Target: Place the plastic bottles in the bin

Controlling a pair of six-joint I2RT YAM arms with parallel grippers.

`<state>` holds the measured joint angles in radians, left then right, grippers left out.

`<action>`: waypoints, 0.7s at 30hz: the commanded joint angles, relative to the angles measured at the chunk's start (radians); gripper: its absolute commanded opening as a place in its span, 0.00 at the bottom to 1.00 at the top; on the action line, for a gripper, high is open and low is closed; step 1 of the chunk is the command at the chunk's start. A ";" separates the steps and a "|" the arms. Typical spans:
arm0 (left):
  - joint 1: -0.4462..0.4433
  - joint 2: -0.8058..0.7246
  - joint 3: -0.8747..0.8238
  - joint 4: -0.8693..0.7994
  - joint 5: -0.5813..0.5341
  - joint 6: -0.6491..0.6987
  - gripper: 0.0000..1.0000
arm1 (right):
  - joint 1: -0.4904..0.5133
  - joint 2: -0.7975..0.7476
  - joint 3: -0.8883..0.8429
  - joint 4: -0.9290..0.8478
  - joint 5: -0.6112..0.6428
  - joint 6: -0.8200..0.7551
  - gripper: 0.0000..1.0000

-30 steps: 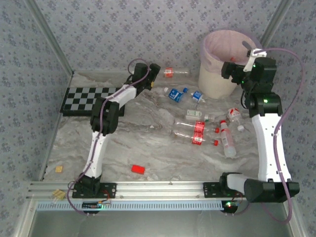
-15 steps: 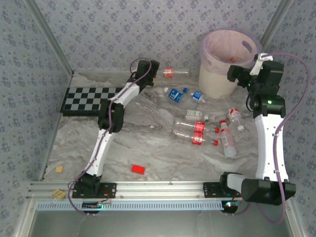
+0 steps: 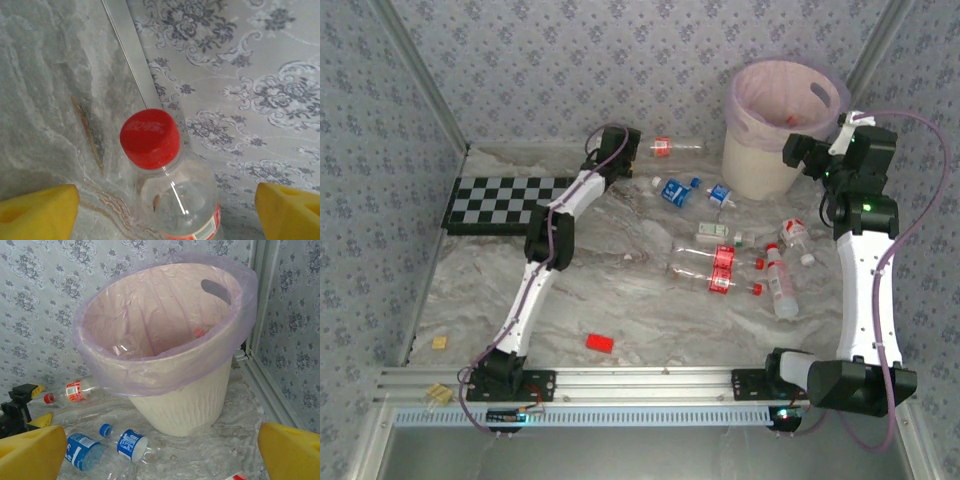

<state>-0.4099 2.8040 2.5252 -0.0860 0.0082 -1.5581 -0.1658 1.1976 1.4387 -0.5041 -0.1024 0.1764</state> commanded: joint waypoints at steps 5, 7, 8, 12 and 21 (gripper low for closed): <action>0.003 0.074 0.063 -0.089 -0.059 -0.119 0.88 | -0.015 -0.019 -0.024 0.003 -0.015 0.017 1.00; 0.004 0.087 0.066 -0.082 -0.062 -0.144 0.87 | -0.020 -0.017 -0.027 0.011 -0.017 0.018 1.00; 0.003 0.093 0.067 -0.081 -0.062 -0.154 0.86 | -0.020 -0.017 -0.026 0.017 -0.016 0.017 1.00; 0.003 0.115 0.070 -0.075 -0.070 -0.197 0.81 | -0.022 -0.013 -0.026 0.020 -0.019 0.018 1.00; 0.002 0.204 0.145 -0.053 -0.074 -0.270 0.69 | -0.025 -0.003 -0.026 0.020 -0.025 0.019 1.00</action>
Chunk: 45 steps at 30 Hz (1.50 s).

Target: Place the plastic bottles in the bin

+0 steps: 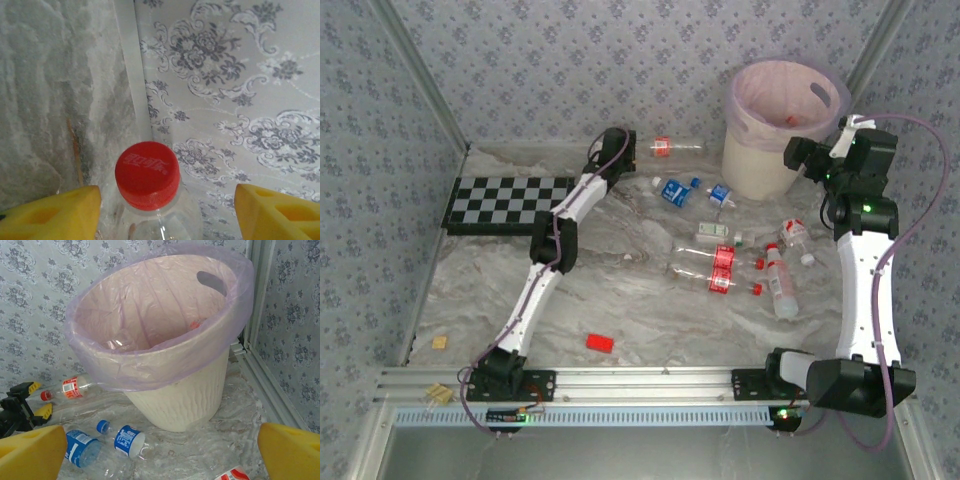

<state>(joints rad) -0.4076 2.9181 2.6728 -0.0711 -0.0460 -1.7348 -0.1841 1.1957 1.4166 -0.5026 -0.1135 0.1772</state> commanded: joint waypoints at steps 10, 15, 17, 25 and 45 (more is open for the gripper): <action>0.000 0.109 -0.007 -0.066 -0.016 -0.109 0.51 | -0.011 0.000 0.003 0.004 -0.026 0.019 1.00; 0.000 0.113 -0.008 -0.013 0.006 -0.097 0.37 | -0.012 0.003 0.015 -0.010 -0.037 0.028 1.00; 0.000 0.112 -0.009 -0.015 0.011 -0.091 0.30 | -0.012 -0.003 0.013 -0.014 -0.039 0.030 1.00; 0.003 0.090 -0.056 0.014 0.062 -0.055 0.25 | -0.009 -0.053 -0.009 -0.013 -0.038 0.042 1.00; 0.063 -0.390 -0.704 0.686 0.176 0.011 0.21 | 0.211 -0.252 -0.153 -0.014 -0.099 0.133 0.96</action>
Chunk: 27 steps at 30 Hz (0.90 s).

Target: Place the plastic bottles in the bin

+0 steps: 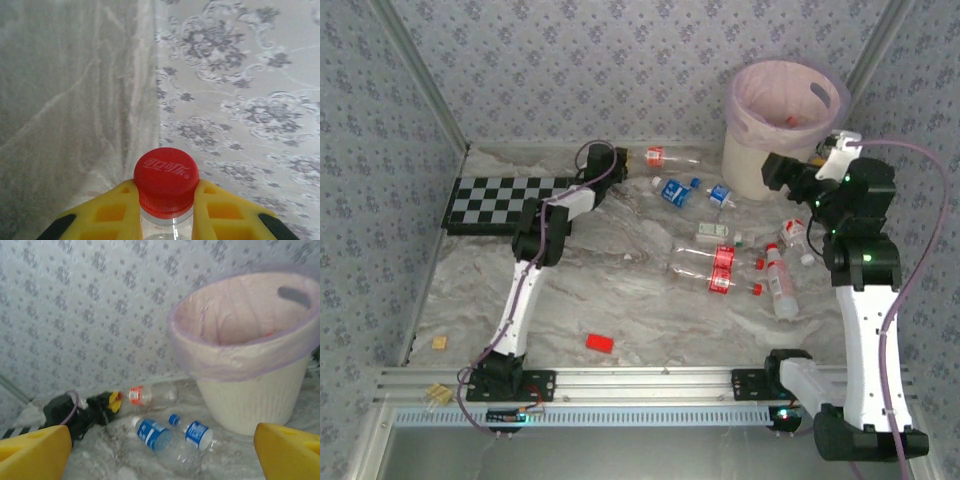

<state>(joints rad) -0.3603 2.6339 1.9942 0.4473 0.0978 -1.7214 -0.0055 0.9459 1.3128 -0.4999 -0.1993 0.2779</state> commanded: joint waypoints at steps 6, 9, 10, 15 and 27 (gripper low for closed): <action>0.020 -0.204 -0.123 0.311 0.053 -0.050 0.20 | 0.080 0.011 -0.229 0.142 -0.128 0.160 0.96; 0.009 -0.285 -0.235 0.380 0.063 -0.081 0.20 | 0.110 0.034 -0.271 0.259 -0.156 0.217 0.98; 0.004 -0.322 -0.289 0.402 0.063 -0.090 0.20 | 0.117 0.048 -0.274 0.279 -0.156 0.228 0.99; -0.044 -0.518 -0.617 0.559 -0.007 -0.113 0.20 | 0.134 0.085 -0.305 0.401 -0.153 0.300 1.00; -0.206 -0.690 -1.011 0.889 -0.139 -0.159 0.18 | 0.176 0.167 -0.383 0.545 -0.140 0.434 1.00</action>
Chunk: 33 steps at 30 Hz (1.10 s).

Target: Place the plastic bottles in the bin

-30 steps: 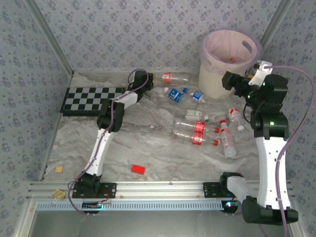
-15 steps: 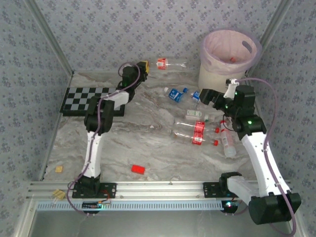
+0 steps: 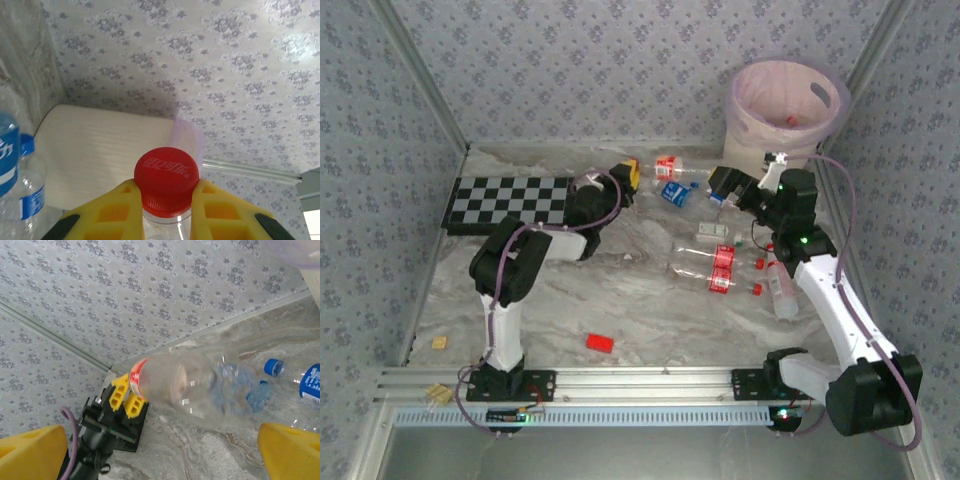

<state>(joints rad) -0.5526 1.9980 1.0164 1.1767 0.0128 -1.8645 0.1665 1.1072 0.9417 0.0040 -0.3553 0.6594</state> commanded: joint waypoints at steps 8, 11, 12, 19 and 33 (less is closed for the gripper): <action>-0.037 -0.137 -0.107 0.149 -0.065 0.039 0.18 | -0.013 0.054 -0.046 0.044 0.020 0.132 1.00; -0.044 -0.161 -0.120 0.137 -0.066 0.053 0.18 | -0.014 0.061 -0.068 0.080 0.010 0.155 1.00; -0.048 -0.165 -0.121 0.134 -0.069 0.056 0.18 | -0.014 0.066 -0.073 0.097 0.002 0.165 1.00; -0.073 -0.163 -0.110 0.131 -0.066 0.057 0.19 | -0.010 0.074 -0.089 0.225 -0.027 0.205 0.90; -0.095 -0.185 -0.119 0.052 -0.042 0.131 0.38 | -0.012 0.000 -0.041 0.158 0.018 0.167 0.53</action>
<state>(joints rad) -0.6418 1.8603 0.9039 1.2304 -0.0441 -1.7935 0.1570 1.1564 0.8604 0.1905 -0.3653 0.8631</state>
